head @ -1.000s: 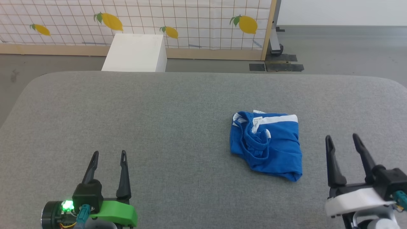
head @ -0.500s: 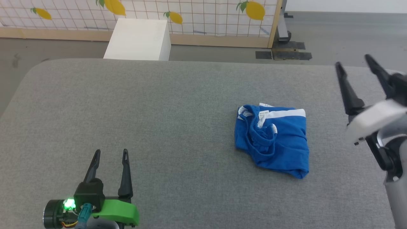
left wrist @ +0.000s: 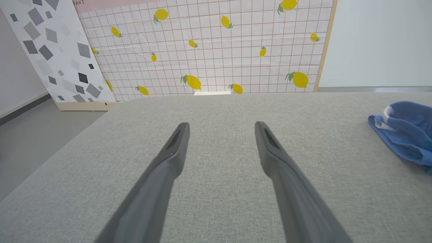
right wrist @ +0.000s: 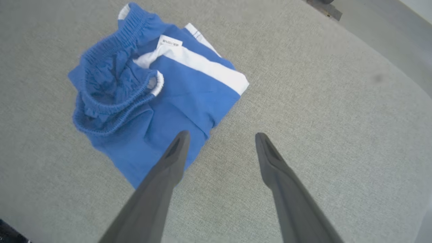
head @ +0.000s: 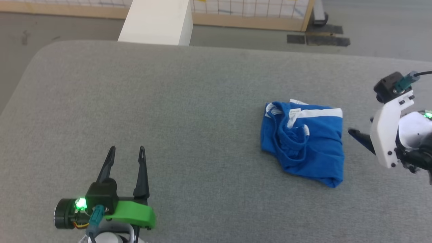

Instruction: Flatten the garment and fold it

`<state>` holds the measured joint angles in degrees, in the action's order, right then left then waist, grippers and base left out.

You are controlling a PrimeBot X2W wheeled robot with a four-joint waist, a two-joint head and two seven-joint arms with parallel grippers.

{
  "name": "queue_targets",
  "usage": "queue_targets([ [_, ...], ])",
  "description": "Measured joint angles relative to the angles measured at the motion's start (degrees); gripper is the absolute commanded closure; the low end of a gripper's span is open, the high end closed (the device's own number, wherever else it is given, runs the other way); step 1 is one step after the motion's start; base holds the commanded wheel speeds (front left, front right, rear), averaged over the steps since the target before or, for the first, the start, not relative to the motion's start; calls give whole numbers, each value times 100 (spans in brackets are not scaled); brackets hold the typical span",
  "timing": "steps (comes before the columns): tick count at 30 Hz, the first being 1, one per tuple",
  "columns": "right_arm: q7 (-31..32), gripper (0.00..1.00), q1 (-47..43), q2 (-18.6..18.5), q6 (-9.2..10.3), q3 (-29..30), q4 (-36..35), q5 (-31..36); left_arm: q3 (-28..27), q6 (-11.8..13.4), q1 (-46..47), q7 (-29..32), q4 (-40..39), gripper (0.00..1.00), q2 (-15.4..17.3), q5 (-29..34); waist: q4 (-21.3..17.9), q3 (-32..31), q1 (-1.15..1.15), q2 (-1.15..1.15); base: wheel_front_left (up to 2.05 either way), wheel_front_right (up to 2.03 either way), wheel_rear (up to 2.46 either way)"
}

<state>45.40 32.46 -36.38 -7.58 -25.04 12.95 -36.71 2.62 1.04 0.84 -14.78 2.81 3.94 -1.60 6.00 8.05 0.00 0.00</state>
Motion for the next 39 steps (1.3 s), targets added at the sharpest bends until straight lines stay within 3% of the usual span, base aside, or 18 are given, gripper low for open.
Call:
queue_targets([
  [8, 745, 0, 274, -21, 0, -220, 488, -1053, 91, -7, 341, 0, 2, 0, -31, -41, 221, 418, 0, 0, 0, 0, 0],
  [15, 657, 0, 463, 67, 1, -434, 950, -1082, 219, -7, 608, 0, 11, 0, -57, -83, 434, 834, 1, 0, 0, 0, 0],
  [21, 483, 0, 549, -97, 1, -743, 882, -1225, 241, -7, 698, 0, 47, 0, -65, -119, 606, 1087, 0, 0, 0, 0, 0],
  [22, 461, 7, 566, -137, 1, -808, 847, -1240, 240, -5, 703, 0, 52, 0, -65, -126, 621, 1109, 0, 0, 0, 0, 0],
  [23, 432, 100, 593, -169, 1, -862, 822, -1278, 238, -5, 713, 0, 57, 0, -67, -137, 635, 1131, 0, 0, 0, 0, 0],
  [33, -318, 100, 753, -170, 2, -1352, 694, -1551, 102, -31, 687, 0, 115, 0, -73, -119, 423, 929, 0, 0, 0, 0, 0],
  [39, -460, 100, 1045, -567, 1, -1817, 22, -1573, -48, -46, 509, 0, 26, 0, -44, -68, 8, 775, 0, 0, 0, 0, 0],
])
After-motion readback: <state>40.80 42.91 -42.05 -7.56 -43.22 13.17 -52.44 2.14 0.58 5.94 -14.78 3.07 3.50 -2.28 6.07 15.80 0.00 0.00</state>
